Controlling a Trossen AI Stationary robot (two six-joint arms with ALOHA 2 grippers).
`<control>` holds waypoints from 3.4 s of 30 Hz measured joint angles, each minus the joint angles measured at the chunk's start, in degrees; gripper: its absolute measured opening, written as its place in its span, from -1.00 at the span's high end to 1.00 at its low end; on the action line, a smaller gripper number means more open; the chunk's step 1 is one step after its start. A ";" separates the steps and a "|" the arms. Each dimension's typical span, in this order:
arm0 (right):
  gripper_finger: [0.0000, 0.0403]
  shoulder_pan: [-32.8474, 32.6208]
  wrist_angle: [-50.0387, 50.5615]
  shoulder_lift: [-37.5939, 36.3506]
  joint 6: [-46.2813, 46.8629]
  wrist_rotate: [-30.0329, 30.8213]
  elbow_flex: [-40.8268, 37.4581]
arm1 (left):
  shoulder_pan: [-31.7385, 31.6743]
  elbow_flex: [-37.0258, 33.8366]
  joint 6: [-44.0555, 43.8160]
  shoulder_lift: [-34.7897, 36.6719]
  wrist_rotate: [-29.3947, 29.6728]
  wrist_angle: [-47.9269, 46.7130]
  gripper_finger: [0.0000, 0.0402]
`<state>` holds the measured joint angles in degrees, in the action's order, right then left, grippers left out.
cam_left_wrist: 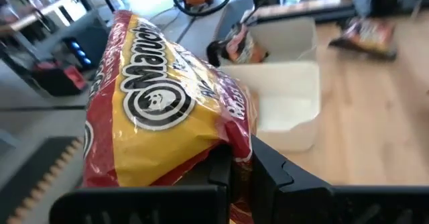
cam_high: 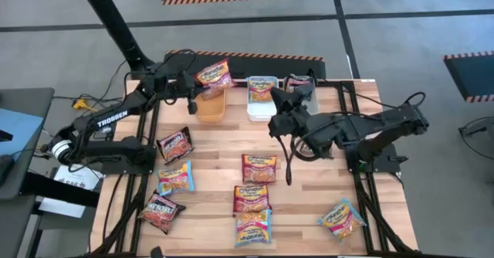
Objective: Sort Maruchan noodles
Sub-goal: Put the red noodle pack into the yellow bin
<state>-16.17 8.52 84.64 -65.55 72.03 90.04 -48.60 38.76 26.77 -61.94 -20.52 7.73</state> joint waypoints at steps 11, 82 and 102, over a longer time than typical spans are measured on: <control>0.67 2.17 1.44 0.02 1.24 -0.04 0.00 | -4.27 -0.04 8.74 -0.05 8.44 -4.94 0.96; 0.67 2.06 2.01 0.02 1.17 -0.20 0.00 | -4.96 0.30 -14.27 -16.91 8.97 -8.69 0.09; 0.67 2.08 6.08 0.02 4.23 -0.20 -0.02 | -5.17 10.71 -11.19 -16.86 10.80 -26.23 0.10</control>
<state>-14.09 14.60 84.66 -61.32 71.83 90.02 -53.77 49.47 15.58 -78.81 -9.72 -18.50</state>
